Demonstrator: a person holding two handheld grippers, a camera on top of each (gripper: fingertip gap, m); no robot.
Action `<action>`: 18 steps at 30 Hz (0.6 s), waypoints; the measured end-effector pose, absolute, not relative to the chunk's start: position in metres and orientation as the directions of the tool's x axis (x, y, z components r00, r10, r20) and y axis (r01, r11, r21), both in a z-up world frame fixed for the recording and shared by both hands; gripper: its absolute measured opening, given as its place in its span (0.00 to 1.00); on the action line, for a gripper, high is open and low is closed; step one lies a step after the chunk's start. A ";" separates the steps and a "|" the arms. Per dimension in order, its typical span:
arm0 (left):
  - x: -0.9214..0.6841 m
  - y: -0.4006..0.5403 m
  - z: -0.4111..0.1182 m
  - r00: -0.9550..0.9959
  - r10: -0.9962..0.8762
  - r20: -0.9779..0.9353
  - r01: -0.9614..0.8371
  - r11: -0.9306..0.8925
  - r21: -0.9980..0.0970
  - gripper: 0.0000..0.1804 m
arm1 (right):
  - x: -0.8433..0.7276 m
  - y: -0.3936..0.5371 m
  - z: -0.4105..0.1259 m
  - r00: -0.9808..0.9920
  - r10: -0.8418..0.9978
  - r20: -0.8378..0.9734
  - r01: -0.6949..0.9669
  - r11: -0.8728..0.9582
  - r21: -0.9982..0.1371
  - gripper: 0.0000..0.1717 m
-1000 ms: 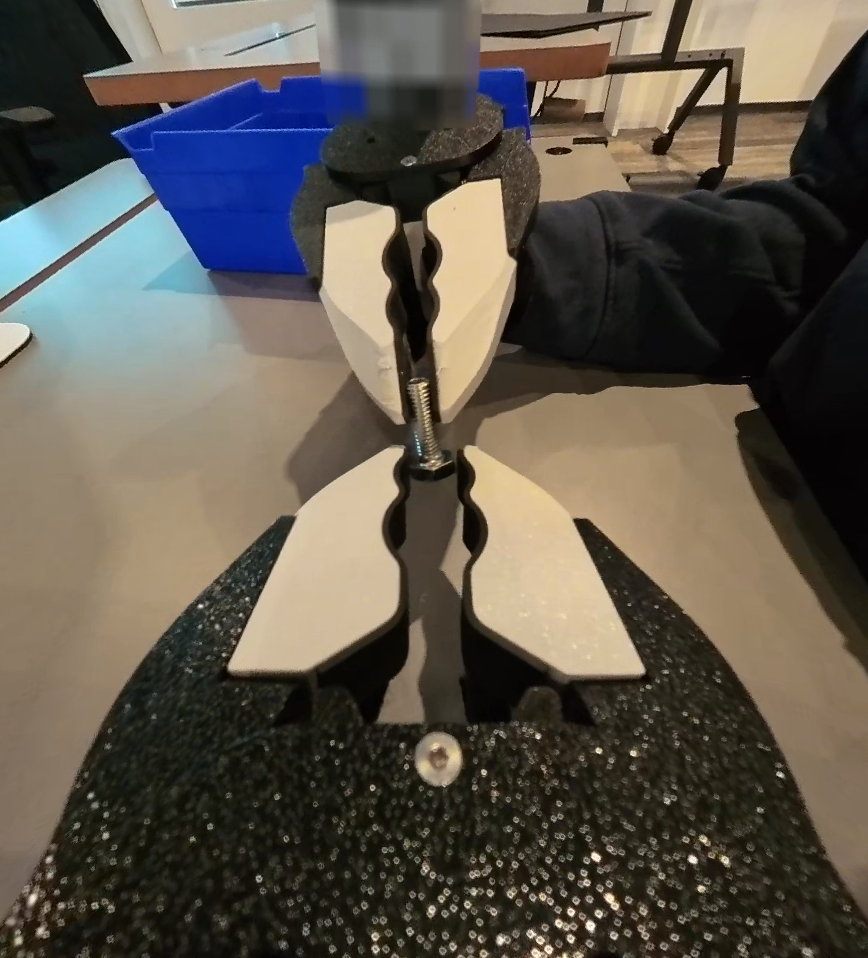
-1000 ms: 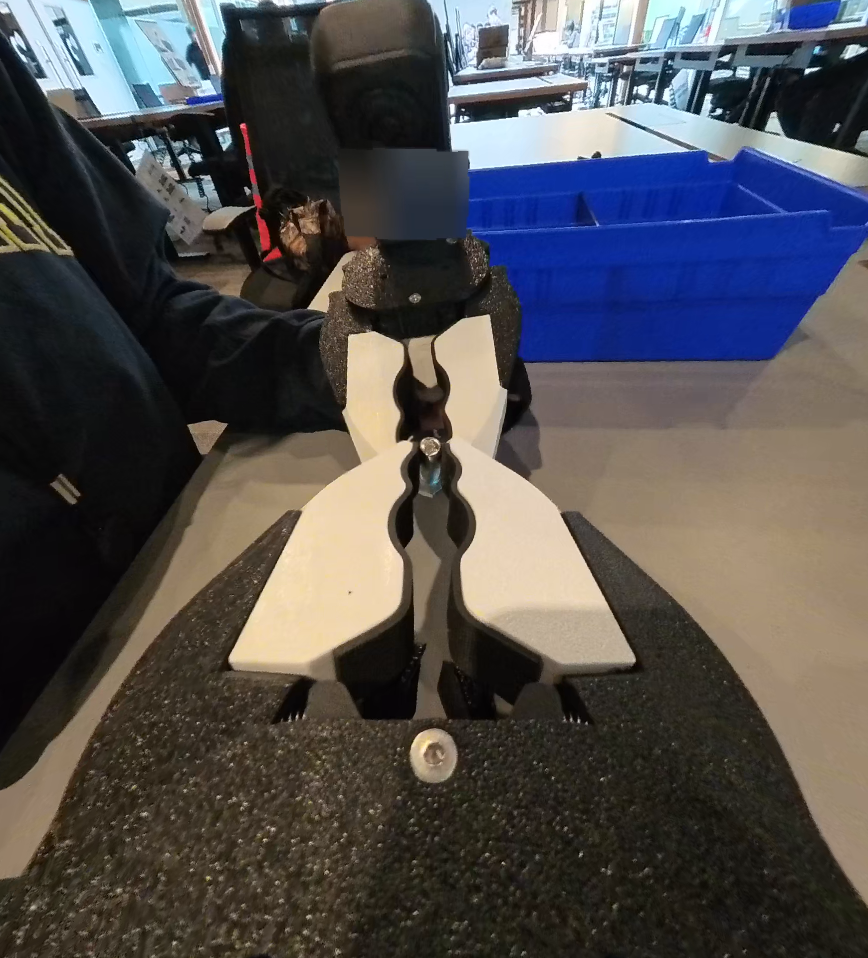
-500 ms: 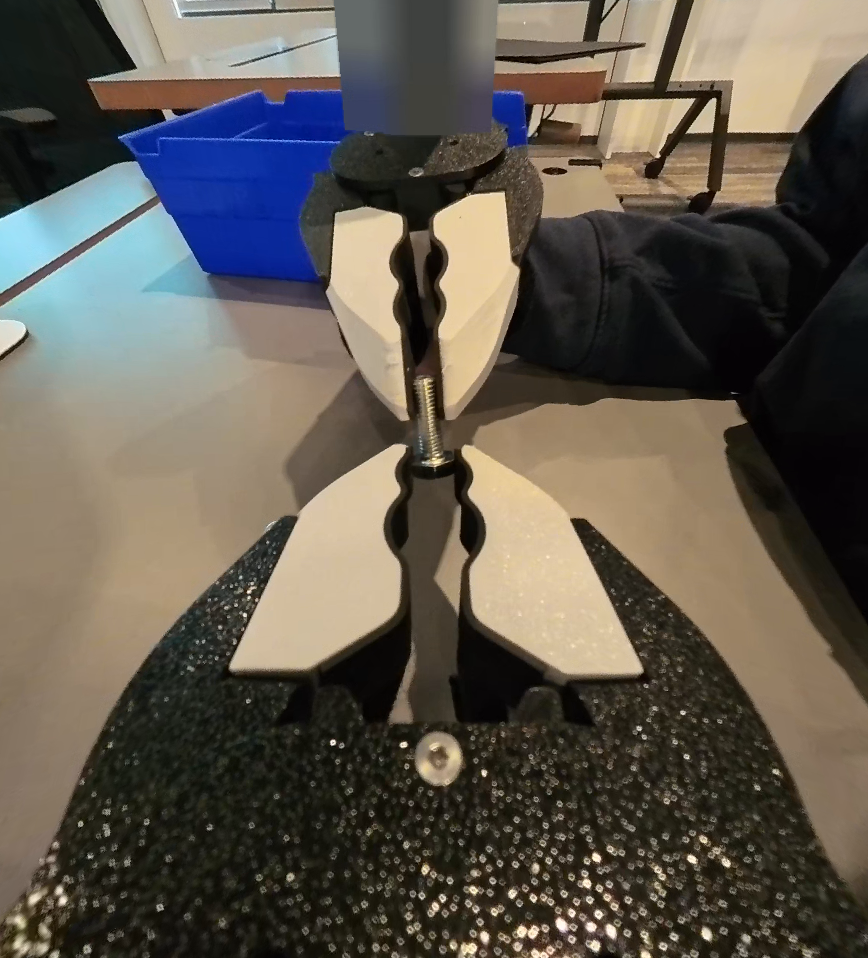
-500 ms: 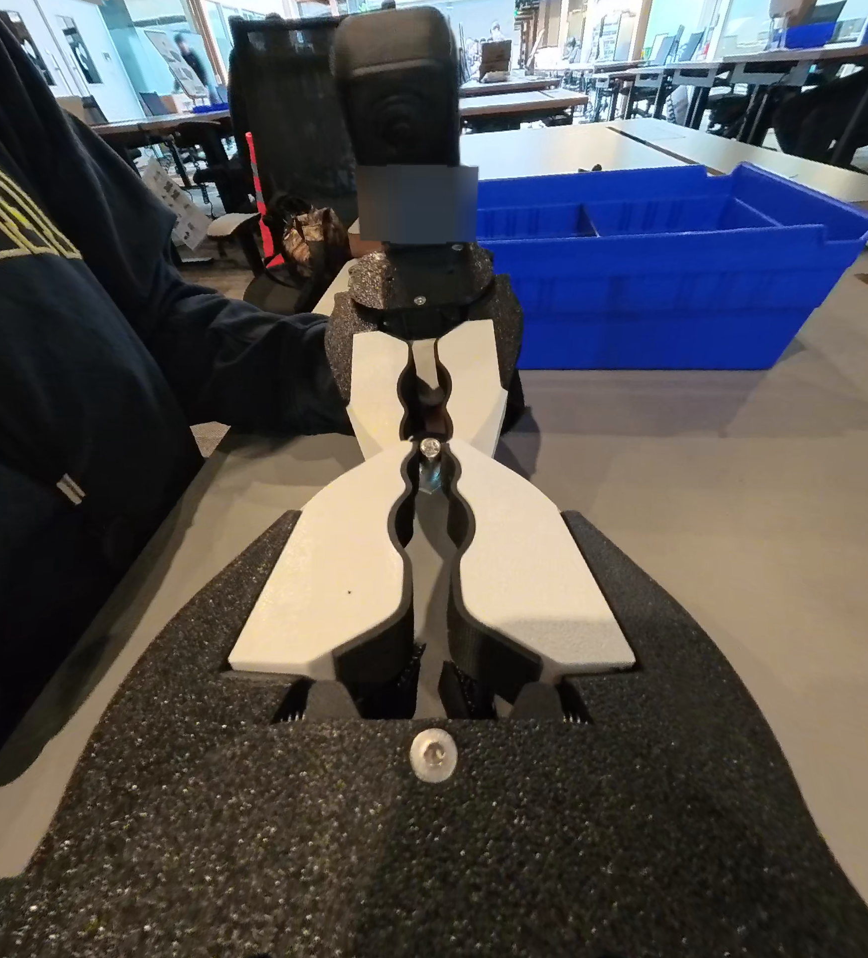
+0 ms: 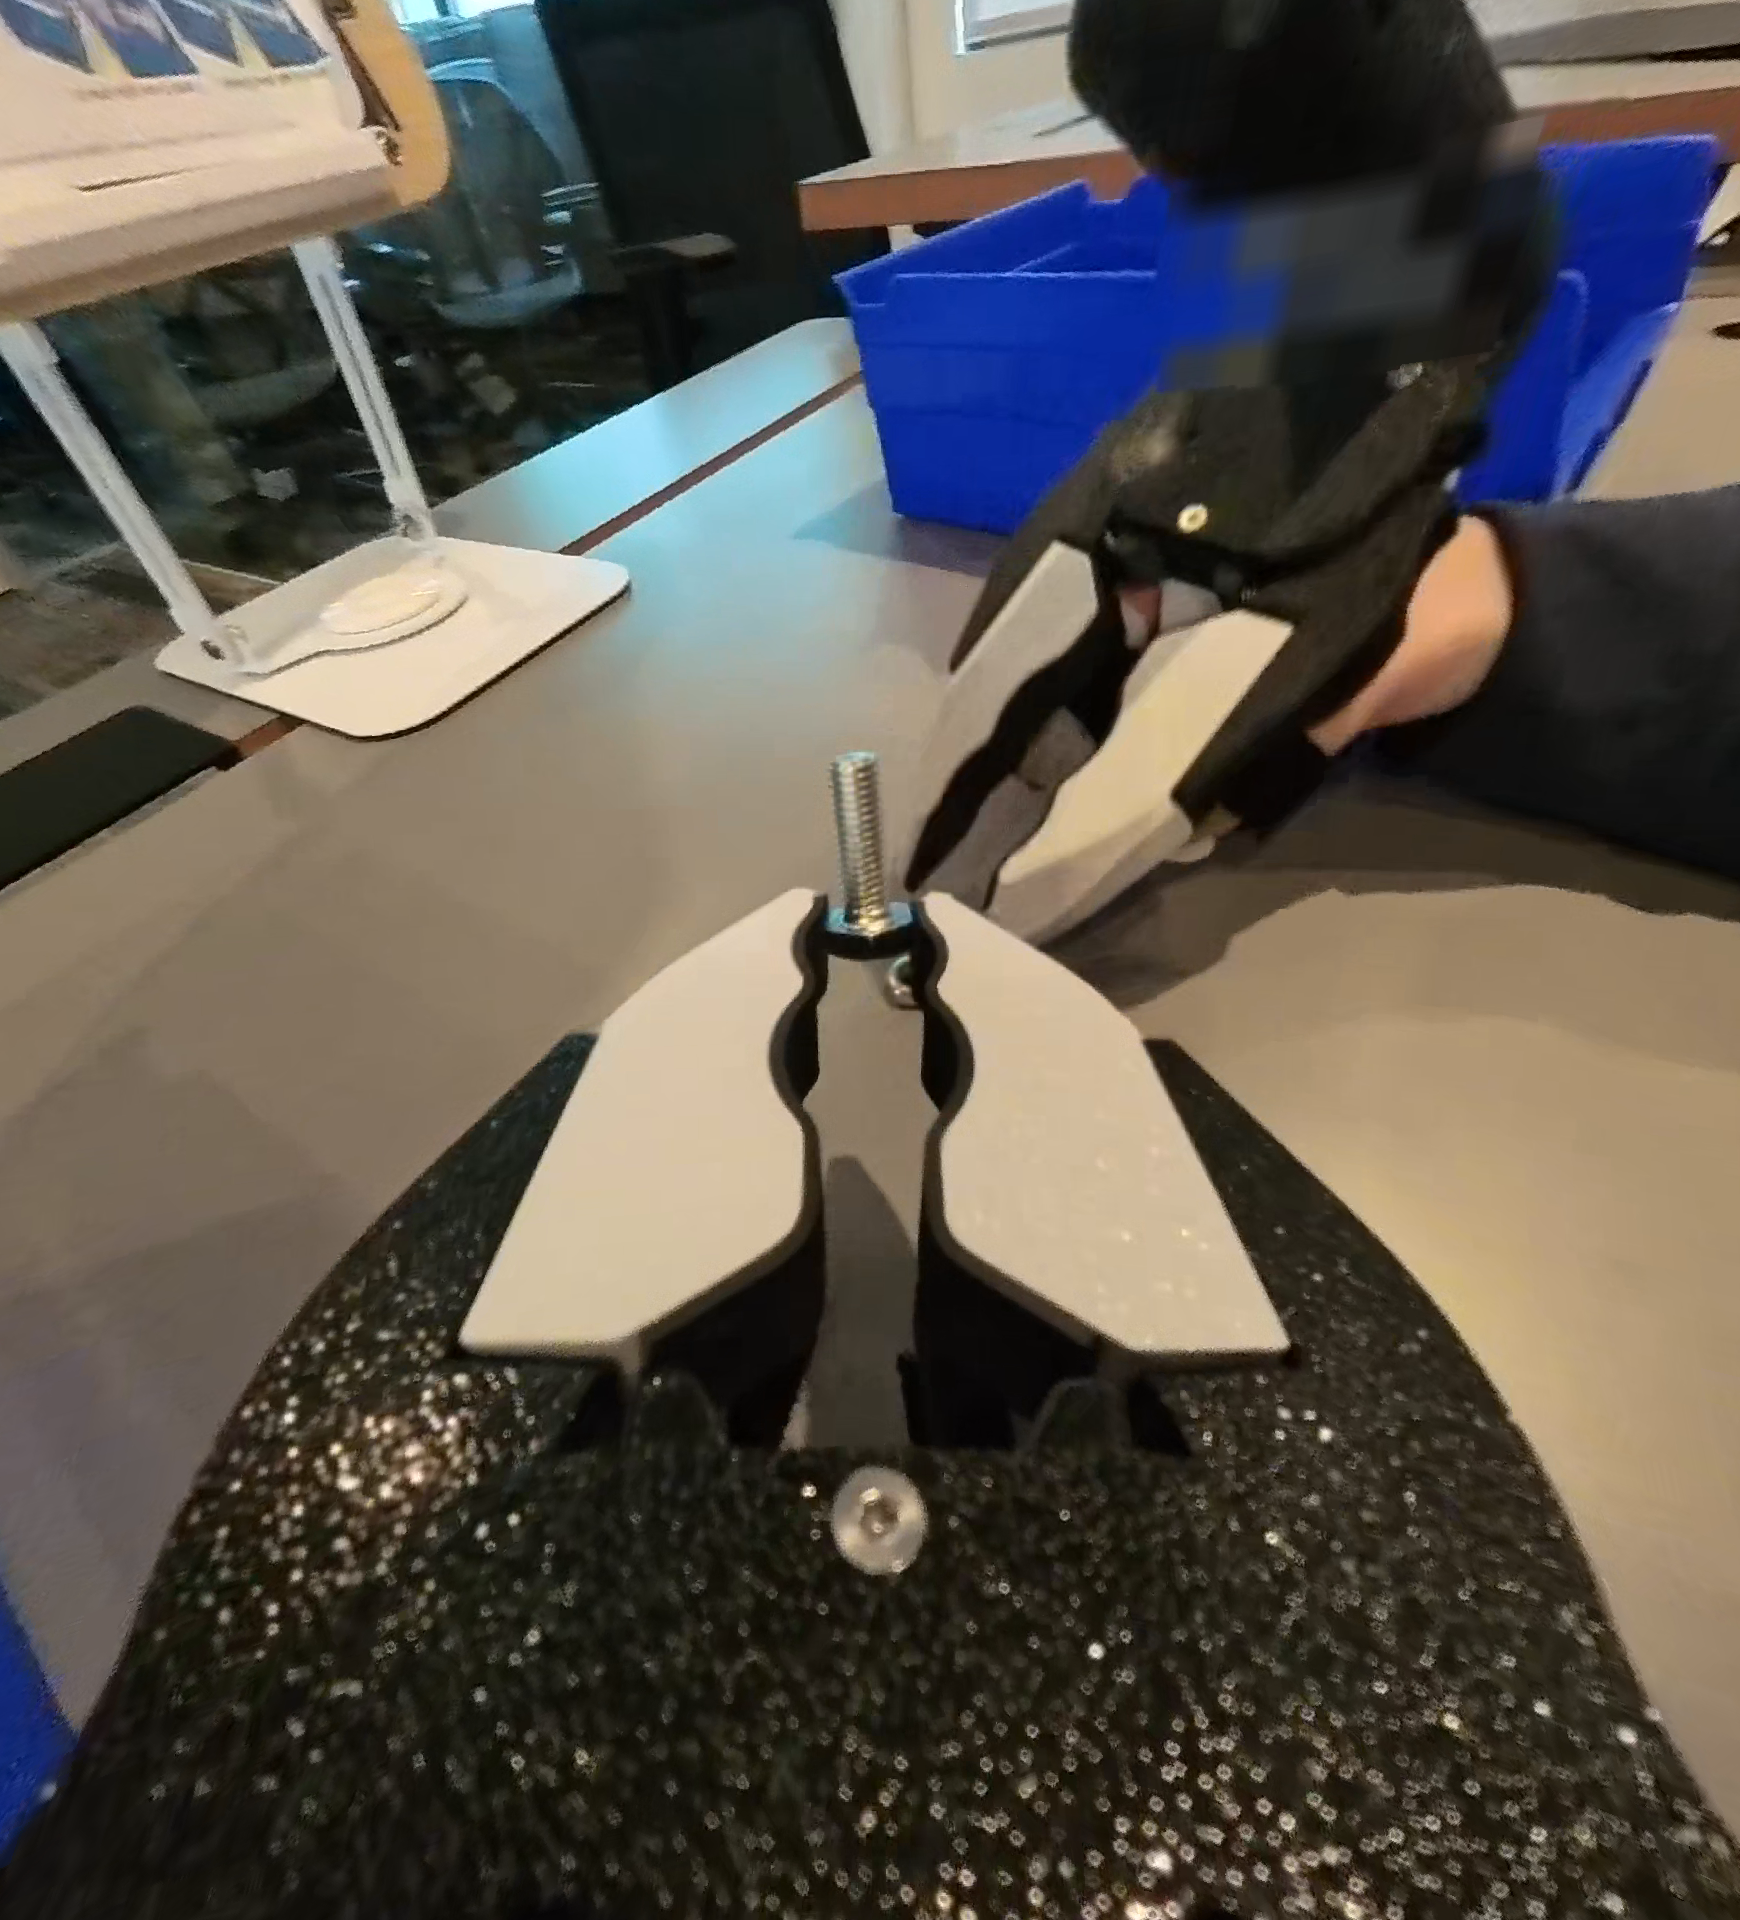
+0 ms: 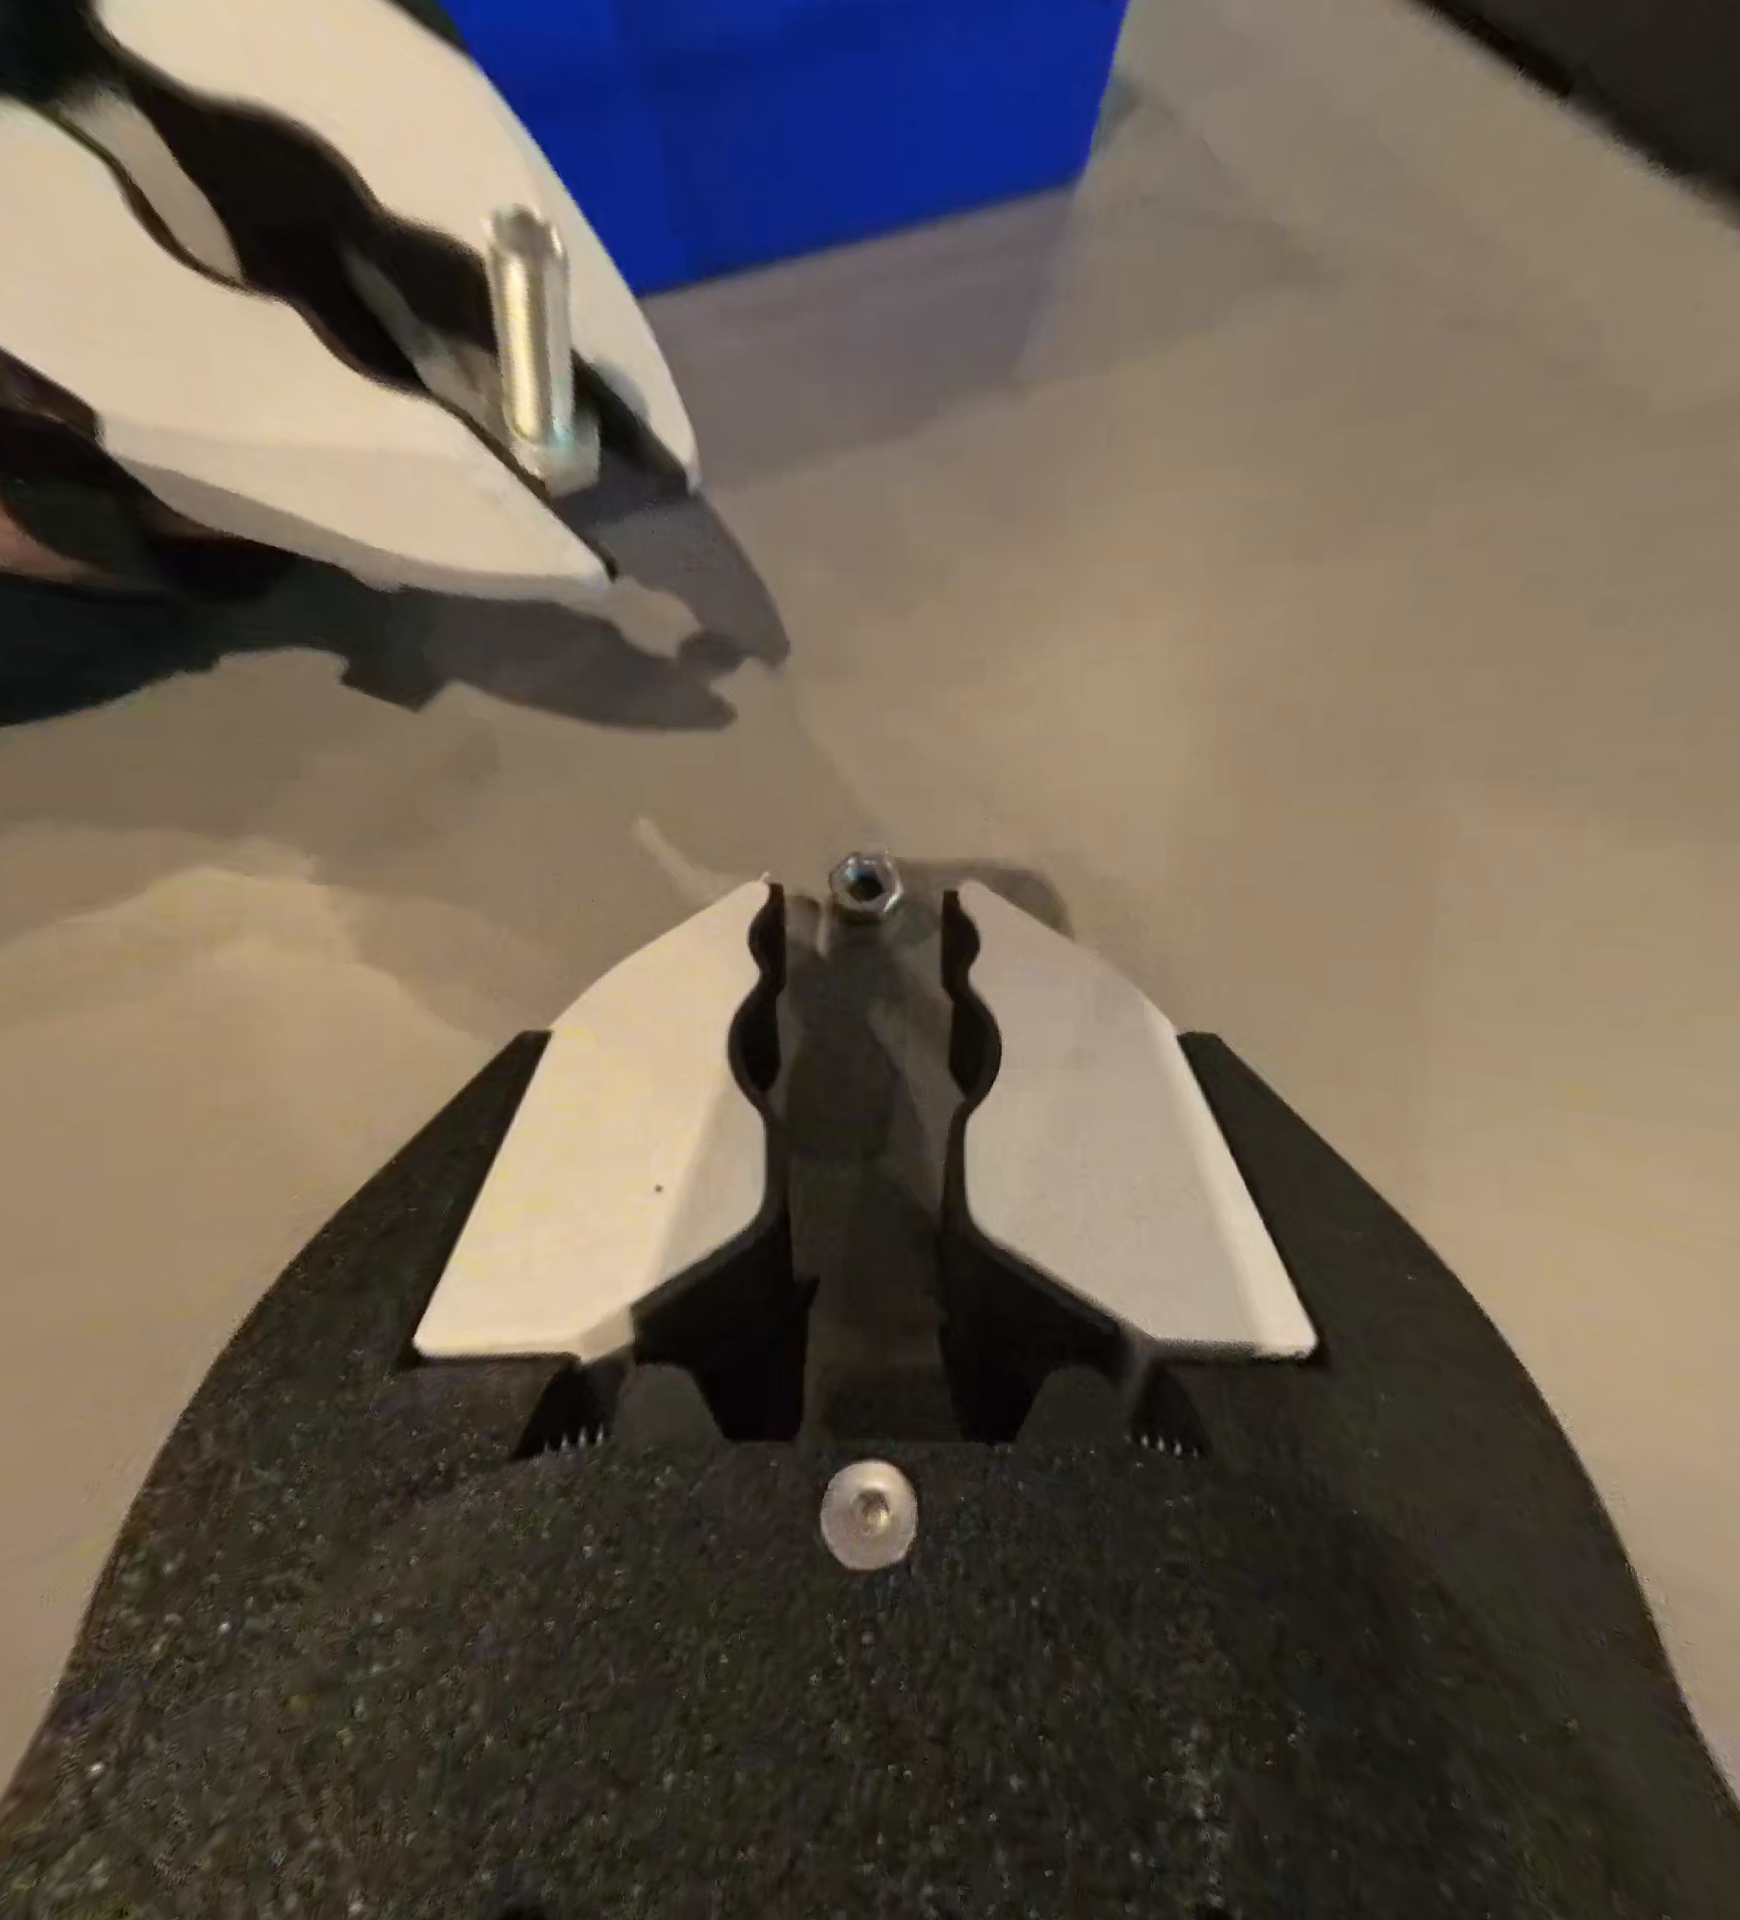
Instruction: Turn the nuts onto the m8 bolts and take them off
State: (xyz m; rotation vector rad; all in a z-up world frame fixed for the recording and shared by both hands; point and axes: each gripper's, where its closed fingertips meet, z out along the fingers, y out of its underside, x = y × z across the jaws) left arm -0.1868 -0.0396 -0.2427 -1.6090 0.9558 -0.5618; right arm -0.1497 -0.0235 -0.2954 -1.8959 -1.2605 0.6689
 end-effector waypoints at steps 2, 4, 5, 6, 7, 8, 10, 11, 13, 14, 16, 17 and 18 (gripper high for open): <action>-0.190 -0.036 -0.242 0.578 -0.806 -0.127 -0.281 -0.051 -0.958 0.08 | -0.151 -0.021 -0.305 0.402 0.915 -0.004 0.582 -0.259 -0.771 0.15; -0.190 -0.036 -0.240 0.581 -0.806 -0.119 -0.268 -0.052 -0.962 0.08 | -0.154 -0.021 -0.310 0.412 0.911 0.005 0.602 -0.268 -0.752 0.13; -0.190 -0.037 -0.239 0.580 -0.806 -0.115 -0.261 -0.050 -0.964 0.08 | -0.155 -0.021 -0.311 0.418 0.908 0.001 0.605 -0.278 -0.746 0.13; -0.190 -0.037 -0.238 0.577 -0.808 -0.115 -0.256 -0.046 -0.966 0.08 | -0.157 -0.021 -0.312 0.419 0.908 -0.003 0.608 -0.283 -0.741 0.13; -0.189 -0.038 -0.238 0.571 -0.813 -0.115 -0.253 -0.041 -0.967 0.08 | -0.158 -0.021 -0.312 0.422 0.907 -0.009 0.606 -0.289 -0.741 0.13; -0.187 -0.039 -0.237 0.566 -0.817 -0.115 -0.251 -0.037 -0.967 0.08 | -0.159 -0.021 -0.312 0.427 0.904 -0.012 0.604 -0.295 -0.741 0.12; -0.185 -0.040 -0.237 0.555 -0.822 -0.123 -0.253 -0.027 -0.967 0.08 | -0.159 -0.021 -0.312 0.428 0.904 -0.010 0.604 -0.294 -0.741 0.12; -0.184 -0.041 -0.237 0.550 -0.826 -0.125 -0.254 -0.023 -0.967 0.08 | -0.159 -0.021 -0.312 0.427 0.904 -0.010 0.604 -0.294 -0.741 0.11; -0.181 -0.042 -0.237 0.540 -0.833 -0.123 -0.250 -0.019 -0.968 0.08 | -0.160 -0.022 -0.313 0.421 0.907 -0.010 0.606 -0.289 -0.741 0.09; -0.180 -0.043 -0.237 0.534 -0.837 -0.120 -0.246 -0.018 -0.969 0.08 | -0.160 -0.022 -0.313 0.421 0.907 -0.010 0.606 -0.289 -0.741 0.09; -0.177 -0.045 -0.237 0.518 -0.848 -0.113 -0.238 -0.016 -0.971 0.08 | -0.158 -0.022 -0.312 0.423 0.906 0.005 0.608 -0.279 -0.743 0.09; -0.175 -0.047 -0.236 0.506 -0.856 -0.110 -0.233 -0.012 -0.973 0.08 | -0.156 -0.020 -0.309 0.427 0.904 0.025 0.602 -0.263 -0.754 0.09; -0.173 -0.048 -0.235 0.495 -0.862 -0.108 -0.225 -0.007 -0.974 0.08 | -0.155 -0.019 -0.303 0.430 0.902 0.037 0.583 -0.246 -0.775 0.09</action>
